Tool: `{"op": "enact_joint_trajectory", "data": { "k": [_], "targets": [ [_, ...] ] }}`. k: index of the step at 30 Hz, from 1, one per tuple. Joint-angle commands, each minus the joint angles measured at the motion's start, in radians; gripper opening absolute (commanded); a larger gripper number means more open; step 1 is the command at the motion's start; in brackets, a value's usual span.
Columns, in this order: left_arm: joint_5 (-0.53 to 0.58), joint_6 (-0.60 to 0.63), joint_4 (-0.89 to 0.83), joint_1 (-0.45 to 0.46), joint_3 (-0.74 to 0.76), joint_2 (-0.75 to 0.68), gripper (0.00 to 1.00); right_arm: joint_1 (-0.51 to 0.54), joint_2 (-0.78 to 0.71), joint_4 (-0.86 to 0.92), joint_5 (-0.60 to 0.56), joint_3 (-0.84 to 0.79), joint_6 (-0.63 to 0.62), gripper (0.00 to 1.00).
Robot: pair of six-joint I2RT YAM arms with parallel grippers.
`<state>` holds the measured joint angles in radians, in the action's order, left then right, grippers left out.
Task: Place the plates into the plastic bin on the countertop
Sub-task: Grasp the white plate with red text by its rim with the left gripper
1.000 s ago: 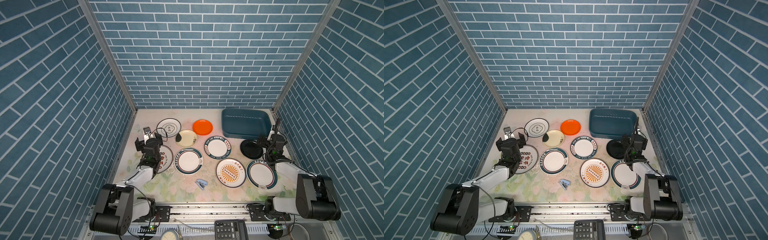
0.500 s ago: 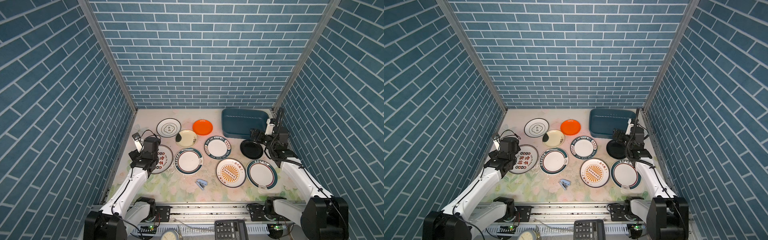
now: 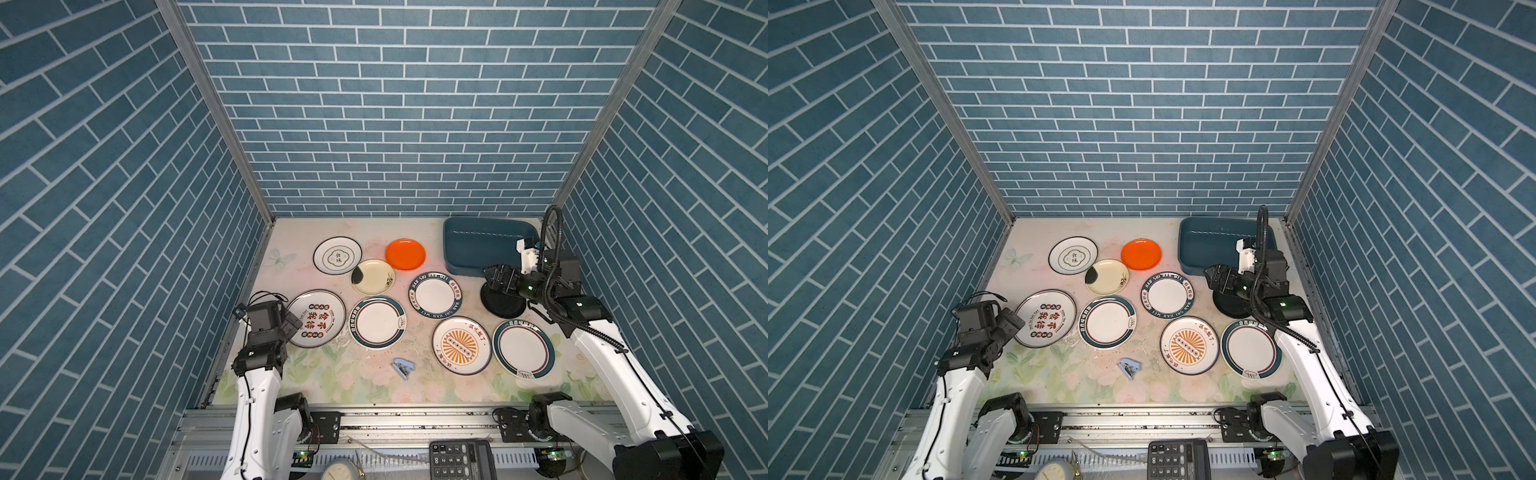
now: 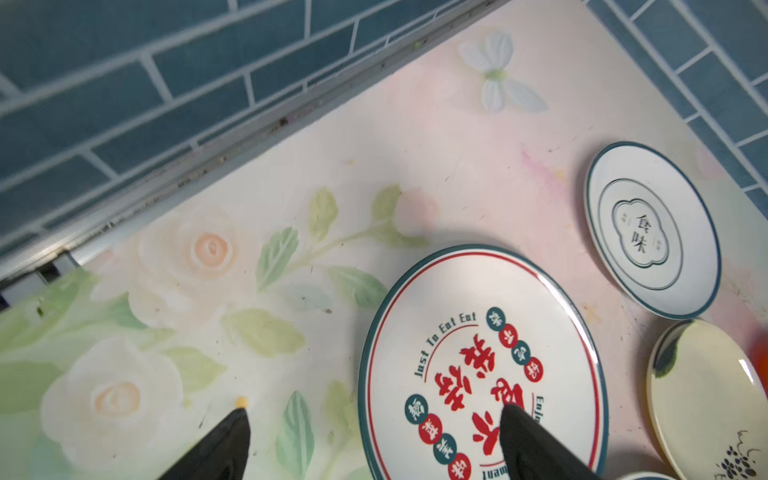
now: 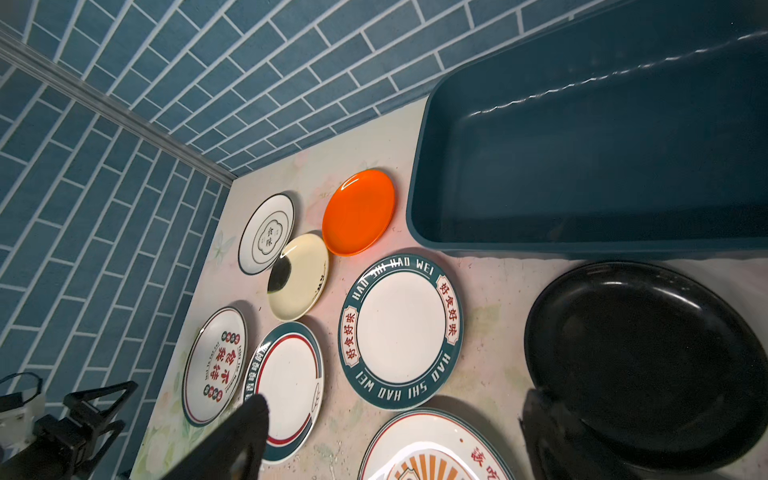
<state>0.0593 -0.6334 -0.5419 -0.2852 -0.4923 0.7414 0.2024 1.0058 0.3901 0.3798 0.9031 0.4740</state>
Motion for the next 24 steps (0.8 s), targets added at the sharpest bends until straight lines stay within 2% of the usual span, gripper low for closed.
{"op": "enact_joint_trajectory", "data": {
  "k": [1,5,9,18,22,24],
  "targets": [
    [-0.298,-0.034,0.072,-0.116,0.042,0.051,0.94,0.005,-0.035,0.041,0.052,-0.004,-0.017,0.96],
    [-0.445,-0.017,0.137,-0.217,0.074,0.123,0.94,0.005,-0.065,0.033,0.084,-0.023,-0.018,0.96],
    [-0.515,-0.030,0.223,-0.244,0.133,0.137,0.91,0.005,-0.110,-0.011,0.114,-0.067,-0.012,0.96],
    [-0.533,-0.049,0.338,-0.244,0.205,0.183,0.77,0.005,-0.137,-0.039,0.140,-0.122,-0.011,0.96],
    [-0.517,-0.054,0.349,-0.245,0.205,0.213,0.61,0.006,-0.139,-0.056,0.136,-0.146,-0.005,0.96],
    [-0.522,-0.056,0.355,-0.244,0.199,0.234,0.57,0.005,-0.138,-0.068,0.135,-0.160,0.005,0.96]
  ]
}}
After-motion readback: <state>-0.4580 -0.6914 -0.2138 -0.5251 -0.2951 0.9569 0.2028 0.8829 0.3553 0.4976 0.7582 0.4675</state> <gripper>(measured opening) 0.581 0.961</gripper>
